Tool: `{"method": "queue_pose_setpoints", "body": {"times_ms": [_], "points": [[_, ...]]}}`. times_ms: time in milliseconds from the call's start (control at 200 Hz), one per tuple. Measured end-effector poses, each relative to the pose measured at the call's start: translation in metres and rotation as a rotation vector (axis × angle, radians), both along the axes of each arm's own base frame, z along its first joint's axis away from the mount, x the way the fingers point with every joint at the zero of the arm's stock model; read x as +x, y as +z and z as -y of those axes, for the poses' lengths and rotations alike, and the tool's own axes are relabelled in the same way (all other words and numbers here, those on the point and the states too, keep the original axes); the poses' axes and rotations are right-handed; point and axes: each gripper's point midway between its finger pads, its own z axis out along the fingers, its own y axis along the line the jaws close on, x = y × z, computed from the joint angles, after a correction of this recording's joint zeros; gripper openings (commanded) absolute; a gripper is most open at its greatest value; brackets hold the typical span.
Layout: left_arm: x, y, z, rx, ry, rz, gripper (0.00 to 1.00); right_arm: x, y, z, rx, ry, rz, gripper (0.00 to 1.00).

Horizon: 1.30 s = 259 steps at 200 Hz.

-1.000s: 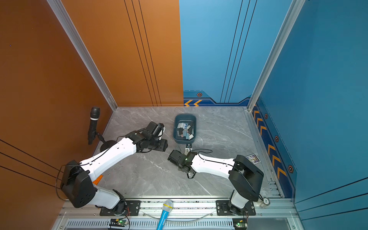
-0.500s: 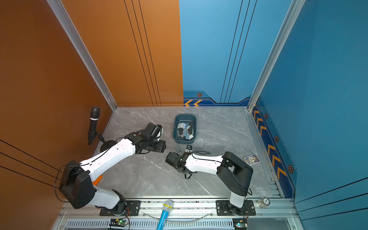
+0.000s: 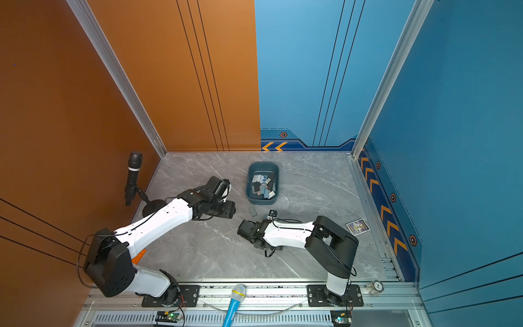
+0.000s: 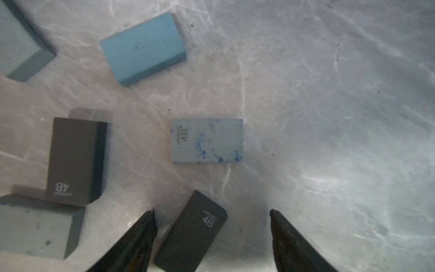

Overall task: Put the eraser in the storage box
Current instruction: Pick up the eraser from the center of the board.

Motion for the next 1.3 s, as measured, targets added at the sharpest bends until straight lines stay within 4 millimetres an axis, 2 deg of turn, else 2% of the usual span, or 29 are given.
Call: {"method": "queue_pose_setpoints", "body": {"times_ms": [200,446,591,891,1217,1297], "points": [[0.001,0.000,-0.001,-0.002,0.007,0.002,0.62,-0.004,0.000,0.006,0.006,-0.017,0.012,0.76],[0.001,-0.001,-0.002,-0.002,0.008,0.000,0.62,-0.011,-0.001,0.016,0.004,-0.017,0.003,0.61],[0.001,-0.001,-0.002,-0.002,0.008,0.000,0.62,-0.012,-0.002,0.014,0.006,-0.001,-0.007,0.50],[0.002,-0.001,-0.004,-0.002,0.015,-0.001,0.62,-0.011,-0.002,0.007,0.011,0.048,-0.022,0.33],[0.002,-0.001,-0.003,-0.006,0.016,-0.003,0.62,-0.010,-0.002,0.002,0.014,0.087,-0.035,0.21],[0.002,-0.001,-0.003,-0.008,0.016,-0.005,0.62,-0.010,-0.002,0.003,0.014,0.093,-0.038,0.21]]}}
